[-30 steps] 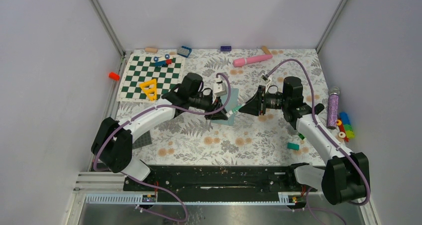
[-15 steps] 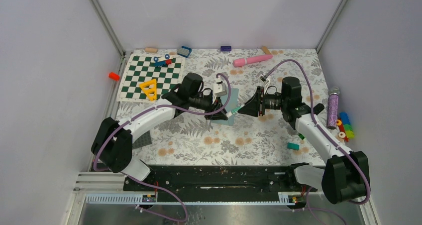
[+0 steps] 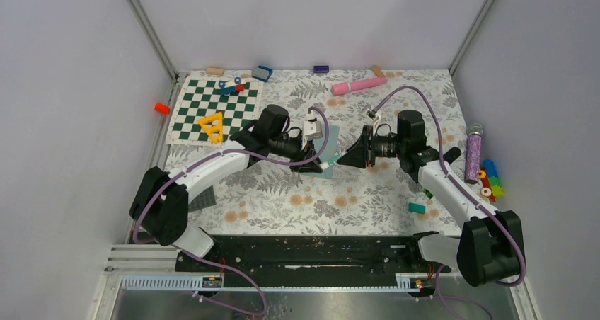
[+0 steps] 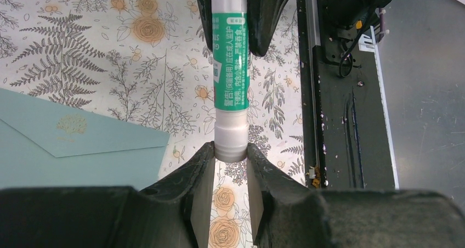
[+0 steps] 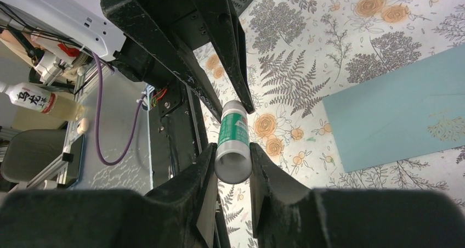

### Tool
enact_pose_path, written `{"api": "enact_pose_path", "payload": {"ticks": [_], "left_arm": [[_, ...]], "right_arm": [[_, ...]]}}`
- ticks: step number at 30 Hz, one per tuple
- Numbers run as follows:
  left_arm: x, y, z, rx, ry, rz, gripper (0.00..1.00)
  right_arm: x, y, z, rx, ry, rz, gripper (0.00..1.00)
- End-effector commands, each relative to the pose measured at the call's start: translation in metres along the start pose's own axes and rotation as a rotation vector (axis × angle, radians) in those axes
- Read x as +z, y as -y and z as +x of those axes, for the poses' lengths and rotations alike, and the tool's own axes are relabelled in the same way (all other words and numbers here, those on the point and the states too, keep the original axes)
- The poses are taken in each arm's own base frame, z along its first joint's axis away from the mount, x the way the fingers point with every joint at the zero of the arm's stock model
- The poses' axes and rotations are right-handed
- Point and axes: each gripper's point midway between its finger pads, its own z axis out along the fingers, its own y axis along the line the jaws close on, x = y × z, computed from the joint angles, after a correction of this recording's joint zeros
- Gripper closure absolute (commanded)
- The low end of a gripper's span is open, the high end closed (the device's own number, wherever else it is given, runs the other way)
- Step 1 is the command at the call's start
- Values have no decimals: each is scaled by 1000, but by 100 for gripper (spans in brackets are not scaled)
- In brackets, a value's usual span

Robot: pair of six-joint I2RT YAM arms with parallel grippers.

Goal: Place the letter into the envelope and seal it
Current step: Close the solid glue cap on the solid glue.

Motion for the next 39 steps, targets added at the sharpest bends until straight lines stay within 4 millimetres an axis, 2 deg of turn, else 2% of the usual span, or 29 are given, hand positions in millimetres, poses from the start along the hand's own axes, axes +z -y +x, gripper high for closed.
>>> {"api": "enact_pose_path", "payload": {"ticks": [1, 15, 27, 34, 39], "left_arm": [[-4, 5, -25, 96, 49, 14, 74], [1, 7, -23, 73, 79, 16, 75], [-5, 3, -20, 160, 28, -29, 74], [-1, 6, -19, 166, 25, -24, 74], [-2, 5, -22, 180, 17, -31, 74]], "right_arm": [[4, -8, -3, -32, -15, -45, 86], [11, -15, -13, 45, 32, -96, 86], [23, -7, 16, 30, -90, -68, 89], [28, -6, 17, 47, -94, -63, 89], [29, -1, 27, 46, -142, -39, 89]]}}
